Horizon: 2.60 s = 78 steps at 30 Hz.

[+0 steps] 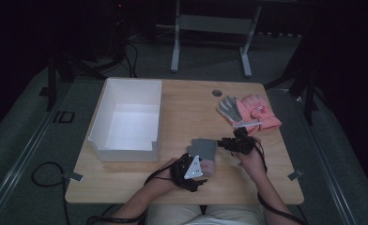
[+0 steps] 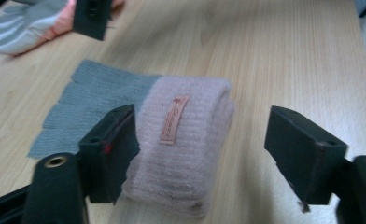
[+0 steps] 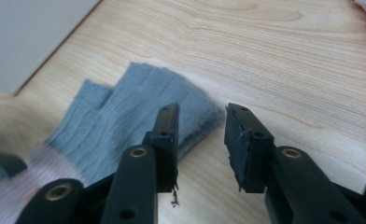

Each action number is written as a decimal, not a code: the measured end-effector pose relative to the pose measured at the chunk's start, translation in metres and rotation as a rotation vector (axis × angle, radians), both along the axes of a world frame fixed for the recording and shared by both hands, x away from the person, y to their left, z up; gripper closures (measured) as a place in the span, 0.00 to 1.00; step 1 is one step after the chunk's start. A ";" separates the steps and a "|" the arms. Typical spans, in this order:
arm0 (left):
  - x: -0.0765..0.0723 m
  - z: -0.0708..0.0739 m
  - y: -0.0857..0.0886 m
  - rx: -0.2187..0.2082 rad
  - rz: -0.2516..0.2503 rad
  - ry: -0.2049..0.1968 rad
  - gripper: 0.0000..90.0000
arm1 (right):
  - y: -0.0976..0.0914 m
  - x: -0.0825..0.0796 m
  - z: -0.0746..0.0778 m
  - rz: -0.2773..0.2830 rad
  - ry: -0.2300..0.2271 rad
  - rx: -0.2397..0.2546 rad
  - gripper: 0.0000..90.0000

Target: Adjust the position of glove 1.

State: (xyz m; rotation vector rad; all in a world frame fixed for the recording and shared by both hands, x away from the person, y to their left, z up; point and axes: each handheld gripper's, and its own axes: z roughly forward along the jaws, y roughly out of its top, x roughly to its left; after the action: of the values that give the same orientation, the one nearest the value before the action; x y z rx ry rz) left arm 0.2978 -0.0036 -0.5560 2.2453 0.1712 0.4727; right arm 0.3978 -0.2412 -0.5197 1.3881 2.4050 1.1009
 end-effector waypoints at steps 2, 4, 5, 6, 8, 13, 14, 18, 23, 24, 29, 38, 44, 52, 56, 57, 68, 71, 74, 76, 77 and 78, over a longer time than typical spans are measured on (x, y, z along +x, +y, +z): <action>0.002 -0.003 0.000 0.028 -0.008 -0.011 0.32 | 0.003 0.003 -0.004 -0.014 0.013 0.000 0.67; 0.004 -0.006 -0.001 0.037 -0.007 -0.016 0.34 | 0.004 0.008 -0.008 -0.034 0.031 0.009 0.63; 0.004 -0.007 -0.001 0.038 -0.007 -0.010 0.34 | 0.005 0.009 -0.010 -0.044 0.038 0.015 0.61; 0.005 -0.009 -0.001 0.042 -0.003 -0.016 0.34 | 0.005 0.011 -0.011 -0.055 0.044 0.014 0.60; 0.005 -0.009 -0.002 0.049 -0.005 -0.022 0.35 | 0.007 0.014 -0.014 -0.064 0.064 0.025 0.58; 0.002 -0.013 -0.004 0.086 0.006 -0.076 0.39 | 0.014 0.019 -0.020 -0.075 0.098 0.018 0.56; 0.001 -0.014 -0.005 0.093 0.009 -0.087 0.40 | 0.016 0.019 -0.022 -0.076 0.105 0.020 0.56; 0.003 -0.012 -0.005 0.122 0.013 -0.108 0.54 | 0.021 0.020 -0.028 -0.078 0.132 0.015 0.56; 0.011 -0.009 0.002 0.080 -0.004 -0.058 0.72 | 0.024 0.021 -0.032 -0.062 0.147 0.072 0.61; 0.012 -0.009 0.003 0.078 -0.013 -0.049 0.74 | 0.025 0.021 -0.032 -0.056 0.150 0.080 0.62; 0.018 -0.009 0.007 0.053 -0.043 -0.009 0.77 | 0.028 0.026 -0.034 -0.043 0.176 0.122 0.66; 0.022 -0.008 0.012 0.032 -0.043 0.038 0.79 | 0.051 0.029 -0.036 0.030 0.191 0.131 0.79; 0.023 -0.004 0.015 0.030 -0.034 0.078 0.79 | 0.049 0.025 -0.026 0.054 0.155 0.123 0.81; 0.021 0.019 0.014 0.045 -0.032 0.076 0.79 | 0.050 0.017 -0.004 0.082 0.098 0.115 0.82; 0.022 0.038 0.014 0.051 -0.040 0.063 0.80 | 0.047 0.014 0.014 0.093 0.065 0.130 0.82; 0.022 0.042 0.014 0.048 -0.041 0.064 0.80 | 0.046 0.014 0.019 0.095 0.058 0.134 0.82; 0.022 0.089 0.007 0.083 -0.054 0.008 0.79 | 0.036 0.008 0.062 0.109 -0.033 0.147 0.82; 0.023 0.100 0.007 0.093 -0.056 0.002 0.79 | 0.036 0.007 0.069 0.108 -0.045 0.148 0.82; 0.024 0.110 0.008 0.106 -0.062 -0.006 0.79 | 0.036 0.008 0.080 0.114 -0.062 0.148 0.82; 0.025 0.118 0.010 0.105 -0.065 -0.008 0.79 | 0.036 0.008 0.086 0.117 -0.072 0.150 0.82; 0.025 0.122 0.012 0.102 -0.066 -0.006 0.80 | 0.037 0.008 0.090 0.118 -0.073 0.155 0.82; 0.026 0.126 0.013 0.104 -0.067 -0.011 0.80 | 0.038 0.008 0.093 0.120 -0.079 0.159 0.82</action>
State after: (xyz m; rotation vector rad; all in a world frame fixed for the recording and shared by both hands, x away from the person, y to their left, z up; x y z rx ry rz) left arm 0.3236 0.0096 -0.4298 2.3418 0.0664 0.4666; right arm 0.4062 -0.2036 -0.4266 1.2312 2.4180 1.3766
